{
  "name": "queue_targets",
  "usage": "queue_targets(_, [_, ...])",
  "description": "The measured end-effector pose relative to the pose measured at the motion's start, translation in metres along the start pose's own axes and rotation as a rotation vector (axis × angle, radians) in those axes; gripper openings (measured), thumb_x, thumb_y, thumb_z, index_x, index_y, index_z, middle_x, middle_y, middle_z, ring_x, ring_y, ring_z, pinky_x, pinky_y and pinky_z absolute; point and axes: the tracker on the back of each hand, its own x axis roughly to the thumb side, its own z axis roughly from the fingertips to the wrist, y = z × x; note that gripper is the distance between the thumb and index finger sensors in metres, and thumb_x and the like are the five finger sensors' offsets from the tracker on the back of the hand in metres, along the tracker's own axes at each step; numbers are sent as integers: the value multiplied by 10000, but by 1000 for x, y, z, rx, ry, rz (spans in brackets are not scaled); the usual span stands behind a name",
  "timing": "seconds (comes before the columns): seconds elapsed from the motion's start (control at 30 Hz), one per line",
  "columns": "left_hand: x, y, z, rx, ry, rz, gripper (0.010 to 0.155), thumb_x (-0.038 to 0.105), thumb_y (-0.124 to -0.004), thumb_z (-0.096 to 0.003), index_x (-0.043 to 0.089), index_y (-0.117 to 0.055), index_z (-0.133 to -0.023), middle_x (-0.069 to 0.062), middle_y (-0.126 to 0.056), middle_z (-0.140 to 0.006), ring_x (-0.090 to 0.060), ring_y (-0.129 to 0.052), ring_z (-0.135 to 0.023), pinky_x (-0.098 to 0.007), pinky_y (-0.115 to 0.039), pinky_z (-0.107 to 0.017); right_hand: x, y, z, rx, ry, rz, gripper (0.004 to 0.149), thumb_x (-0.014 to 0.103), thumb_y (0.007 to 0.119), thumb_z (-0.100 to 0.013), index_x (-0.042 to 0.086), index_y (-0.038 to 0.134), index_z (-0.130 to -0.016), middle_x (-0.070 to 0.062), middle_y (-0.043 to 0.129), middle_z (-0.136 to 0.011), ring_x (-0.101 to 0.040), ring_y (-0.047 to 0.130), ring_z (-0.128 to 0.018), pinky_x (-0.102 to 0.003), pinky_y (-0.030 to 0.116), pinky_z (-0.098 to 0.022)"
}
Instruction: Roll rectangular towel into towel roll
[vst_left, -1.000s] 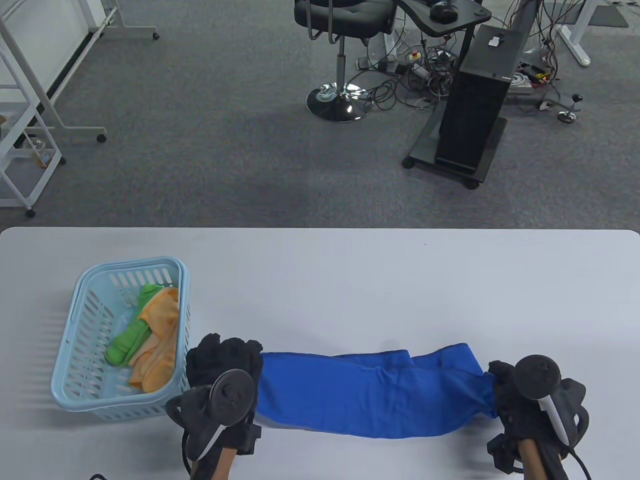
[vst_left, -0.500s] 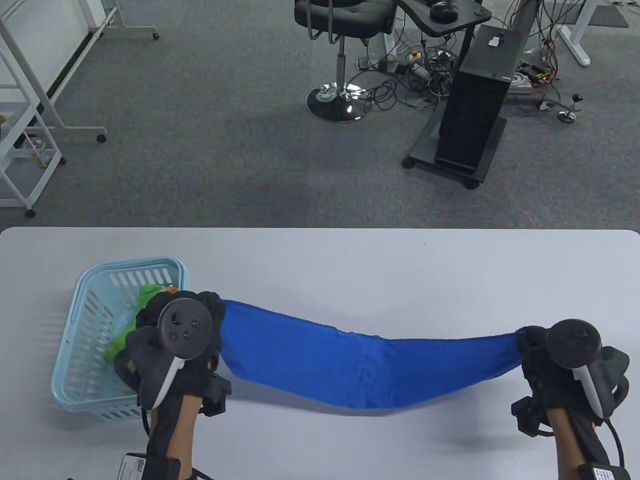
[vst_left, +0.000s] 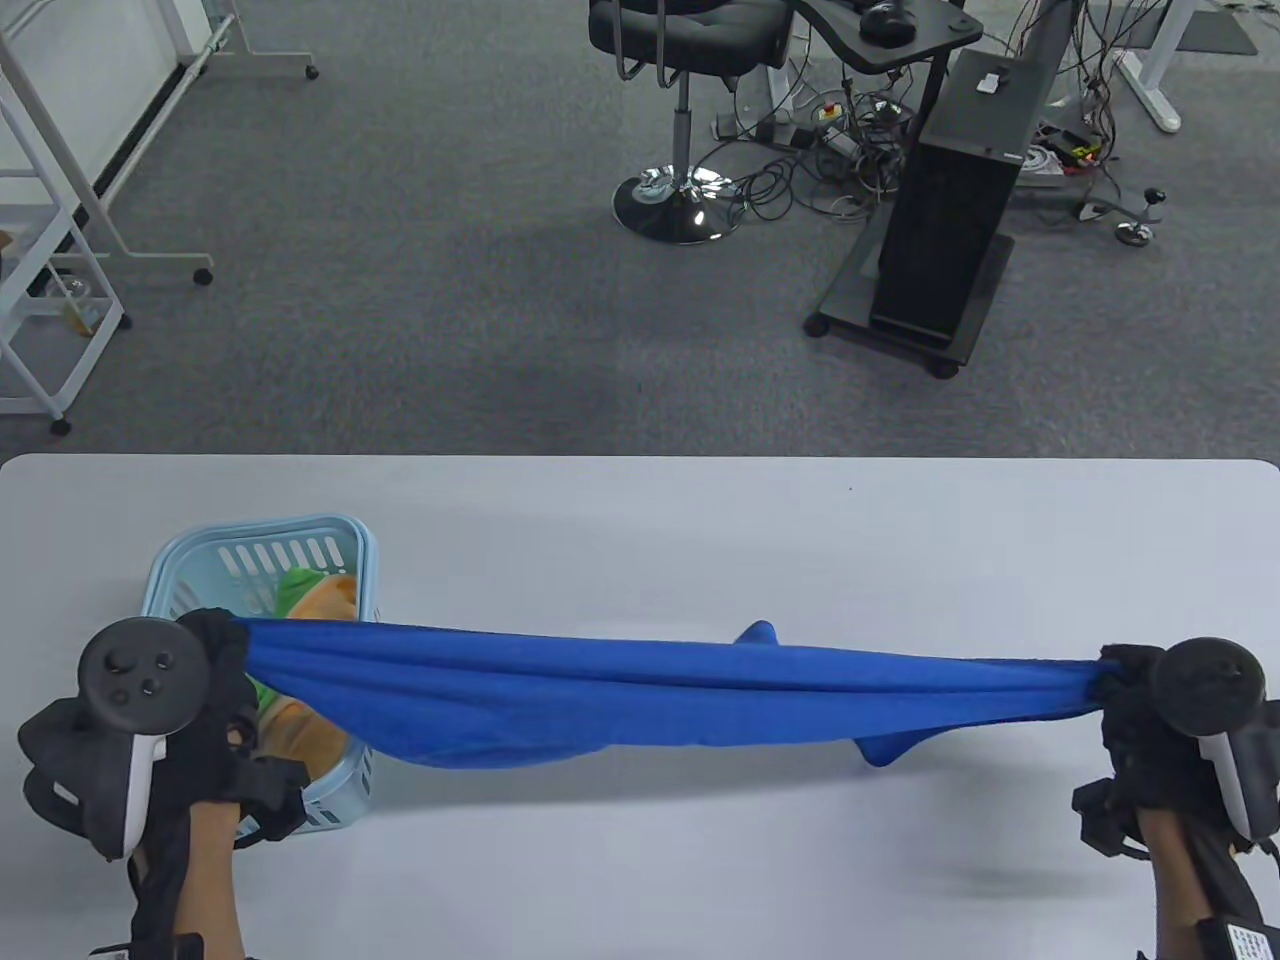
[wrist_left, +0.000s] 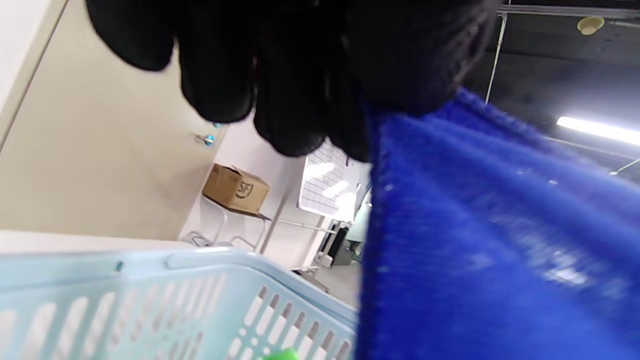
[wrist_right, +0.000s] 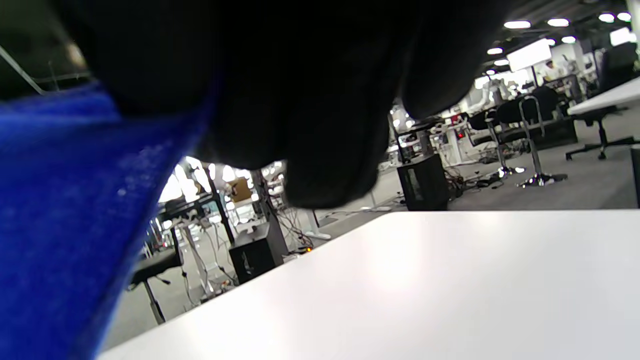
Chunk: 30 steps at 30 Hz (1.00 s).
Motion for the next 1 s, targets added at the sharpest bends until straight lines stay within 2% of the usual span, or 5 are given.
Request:
queue_targets(0.13, [18,-9,6,-91,-60,35,423,422,-845,-401,237,-1033,-732,-113,-966,-857,-339,-967,-666,-576,-736,-549,6,5,1,132,22,-75,462,373,790,-316,218,953,-719,-75,828,-760,-239,958,-489,-536,733,-551])
queue_targets(0.27, [42,-20,8,-274,-178,198,432,410,-859,-402,221,-1029,-750,-149,-942,-869,-85,-985,-213,-401,-878,-295,19,11,4,319,-13,-348,468,378,780,-327,211,946,-731,-82,801,-769,-158,938,-332,-456,806,-461])
queue_targets(0.47, [68,-39,9,-464,-190,688,432,364,-729,-469,278,-866,-870,-203,-950,-875,47,-1013,-31,-300,-939,-112,25,16,8,446,46,-905,465,328,741,-361,217,858,-798,-108,853,-804,-81,1030,-279,-370,884,-390])
queue_targets(0.57, [70,-44,8,-497,-143,905,439,354,-686,-480,247,-818,-885,-119,-1077,-414,4,-1097,-51,-345,-961,-126,20,15,6,449,41,-1002,463,348,698,-384,243,812,-821,-78,897,-771,-112,1066,-465,-400,854,-492])
queue_targets(1.0, [-4,-12,-10,-35,52,642,442,399,-655,-473,249,-836,-847,16,-1000,-179,60,-905,153,-326,-954,-116,-58,4,3,31,243,-884,451,342,734,-327,173,916,-703,-25,975,-462,-61,1004,-177,-385,878,-407])
